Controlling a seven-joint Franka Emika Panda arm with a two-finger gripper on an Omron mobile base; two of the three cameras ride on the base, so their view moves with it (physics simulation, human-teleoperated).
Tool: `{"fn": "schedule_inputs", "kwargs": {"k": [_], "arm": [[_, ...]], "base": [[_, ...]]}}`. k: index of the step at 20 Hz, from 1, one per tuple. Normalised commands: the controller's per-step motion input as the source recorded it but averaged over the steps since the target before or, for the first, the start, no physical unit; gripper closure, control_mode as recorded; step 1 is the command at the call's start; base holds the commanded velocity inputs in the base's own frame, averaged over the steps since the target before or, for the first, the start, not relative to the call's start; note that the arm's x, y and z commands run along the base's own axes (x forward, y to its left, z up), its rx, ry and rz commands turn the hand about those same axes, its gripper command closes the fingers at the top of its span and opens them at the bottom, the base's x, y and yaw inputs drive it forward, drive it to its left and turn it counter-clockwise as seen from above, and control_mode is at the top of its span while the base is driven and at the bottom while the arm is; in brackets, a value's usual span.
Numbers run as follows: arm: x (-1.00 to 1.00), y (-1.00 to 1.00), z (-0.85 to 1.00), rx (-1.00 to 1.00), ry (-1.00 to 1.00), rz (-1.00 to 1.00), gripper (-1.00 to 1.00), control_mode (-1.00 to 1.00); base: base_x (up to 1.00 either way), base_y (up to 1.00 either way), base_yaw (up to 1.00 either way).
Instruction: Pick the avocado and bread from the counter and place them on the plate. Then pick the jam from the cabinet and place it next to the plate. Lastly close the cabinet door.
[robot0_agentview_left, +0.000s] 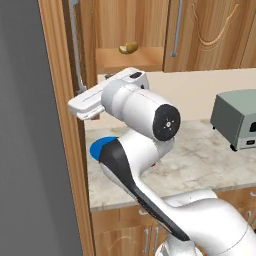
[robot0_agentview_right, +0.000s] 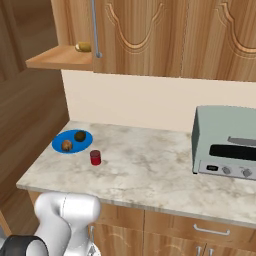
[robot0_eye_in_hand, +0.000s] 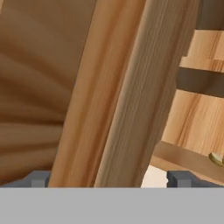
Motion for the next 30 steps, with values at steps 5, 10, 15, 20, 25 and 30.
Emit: {"fn": "schedule_inputs", "kwargs": {"k": [5, 10, 15, 20, 25, 30], "arm": [[0.50, -0.36, -0.26, -0.04, 0.02, -0.29, -1.00, -1.00], [0.50, -0.51, -0.27, 0.00, 0.01, -0.26, -1.00, -1.00], [0.55, -0.61, -0.23, 0.00, 0.01, -0.22, -1.00, -1.00], [0.60, -0.67, -0.26, 0.00, 0.01, -0.19, -1.00, -1.00], [0.73, -0.85, -0.36, 0.00, 0.01, -0.09, -1.00, -1.00], [0.28, -0.56, -0.18, 0.01, 0.03, 0.00, -1.00, -1.00]], "base": [[0.00, 0.00, 0.00], [0.00, 0.00, 0.00], [0.00, 0.00, 0.00], [0.00, 0.00, 0.00], [0.00, 0.00, 0.00], [0.00, 0.00, 0.00]]}}
